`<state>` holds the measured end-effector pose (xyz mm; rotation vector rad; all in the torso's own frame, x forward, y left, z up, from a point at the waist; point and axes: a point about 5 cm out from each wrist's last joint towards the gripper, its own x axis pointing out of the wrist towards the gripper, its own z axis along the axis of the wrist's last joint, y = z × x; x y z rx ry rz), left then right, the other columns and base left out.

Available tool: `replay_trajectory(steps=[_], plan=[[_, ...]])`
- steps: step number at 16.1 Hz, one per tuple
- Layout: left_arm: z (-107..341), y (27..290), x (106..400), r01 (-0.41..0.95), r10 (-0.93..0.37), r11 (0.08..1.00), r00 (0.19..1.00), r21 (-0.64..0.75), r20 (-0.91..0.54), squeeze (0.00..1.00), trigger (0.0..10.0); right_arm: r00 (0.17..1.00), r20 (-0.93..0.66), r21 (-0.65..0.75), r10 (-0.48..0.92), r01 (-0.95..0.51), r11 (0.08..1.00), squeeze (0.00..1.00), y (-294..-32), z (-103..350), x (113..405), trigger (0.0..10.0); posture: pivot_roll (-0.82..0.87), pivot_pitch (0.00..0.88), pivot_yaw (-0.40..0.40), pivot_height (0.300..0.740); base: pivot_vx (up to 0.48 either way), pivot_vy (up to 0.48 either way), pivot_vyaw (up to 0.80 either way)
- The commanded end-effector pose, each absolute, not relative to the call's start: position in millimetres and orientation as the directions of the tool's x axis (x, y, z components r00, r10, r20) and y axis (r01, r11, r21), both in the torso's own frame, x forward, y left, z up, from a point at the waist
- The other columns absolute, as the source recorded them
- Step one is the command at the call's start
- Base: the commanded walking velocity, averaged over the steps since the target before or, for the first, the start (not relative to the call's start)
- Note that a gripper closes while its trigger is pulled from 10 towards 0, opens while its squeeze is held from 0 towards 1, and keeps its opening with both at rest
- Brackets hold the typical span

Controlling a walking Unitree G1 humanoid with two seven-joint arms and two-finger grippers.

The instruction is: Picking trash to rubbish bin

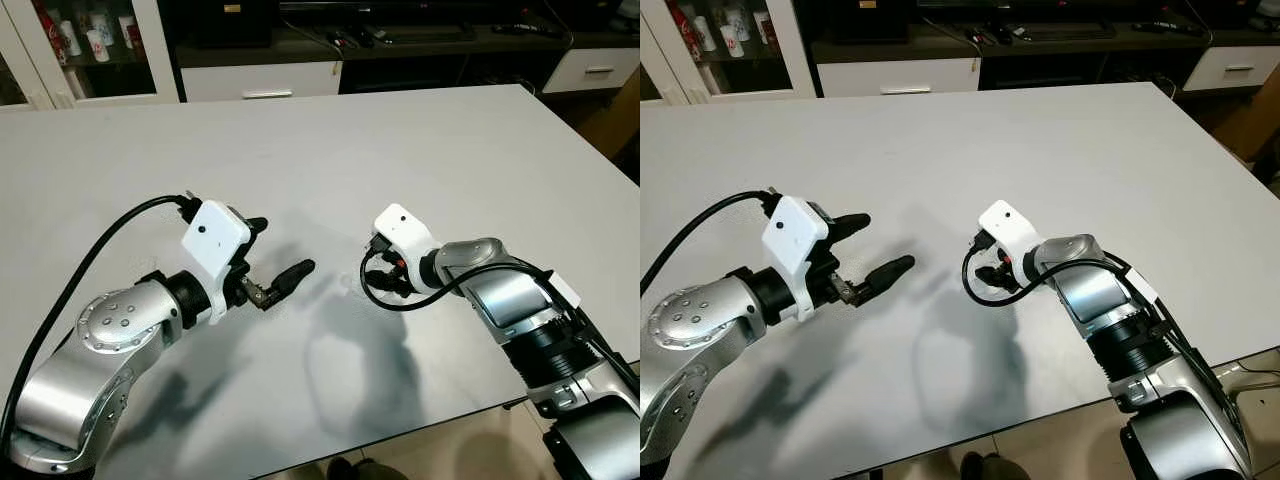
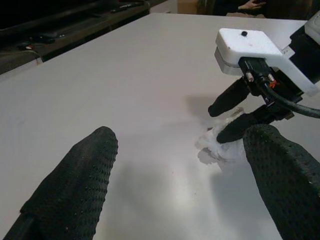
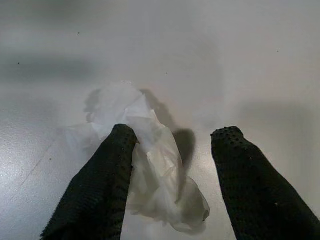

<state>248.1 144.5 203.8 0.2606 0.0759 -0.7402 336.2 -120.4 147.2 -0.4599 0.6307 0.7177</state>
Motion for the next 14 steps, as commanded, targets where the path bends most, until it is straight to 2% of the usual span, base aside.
replay_trajectory(steps=[1, 5, 9, 14], plan=[[206.1, 142.9, 248.5, 0.687, -0.671, 0.691, 0.725, 0.223, -0.156, 0.0, 10.0, 0.599, -0.669, -0.179, 0.44, -0.705, 0.686, 0.0, -127.1, 147.7, 338.3, 0.0, 0.1, 0.081, -0.066, 0.74, 0.0, 0.0, 0.0], [206.3, 142.3, 249.9, 0.682, -0.667, 0.695, 0.729, 0.228, -0.15, 0.0, 10.0, 0.619, -0.638, -0.161, 0.458, -0.689, 0.707, 0.0, -127.8, 153.7, 341.3, 0.0, 0.1, 0.081, -0.068, 0.74, 0.0, 0.0, 0.0], [204.8, 144.0, 250.9, 0.656, -0.643, 0.721, 0.753, 0.222, -0.139, 0.0, 10.0, 0.704, -0.521, -0.057, 0.482, -0.593, 0.804, 0.0, -138.2, 172.6, 344.3, 0.0, 0.09, 0.082, -0.071, 0.74, 0.0, 0.0, 0.0], [202.3, 143.6, 251.1, 0.616, -0.607, 0.763, 0.787, 0.196, -0.109, 0.0, 10.0, 0.806, -0.381, 0.04, 0.453, -0.475, 0.879, 0.0, -159.3, 194.6, 337.6, 0.0, 0.08, 0.076, -0.08, 0.74, 0.0, 0.0, 0.0]])
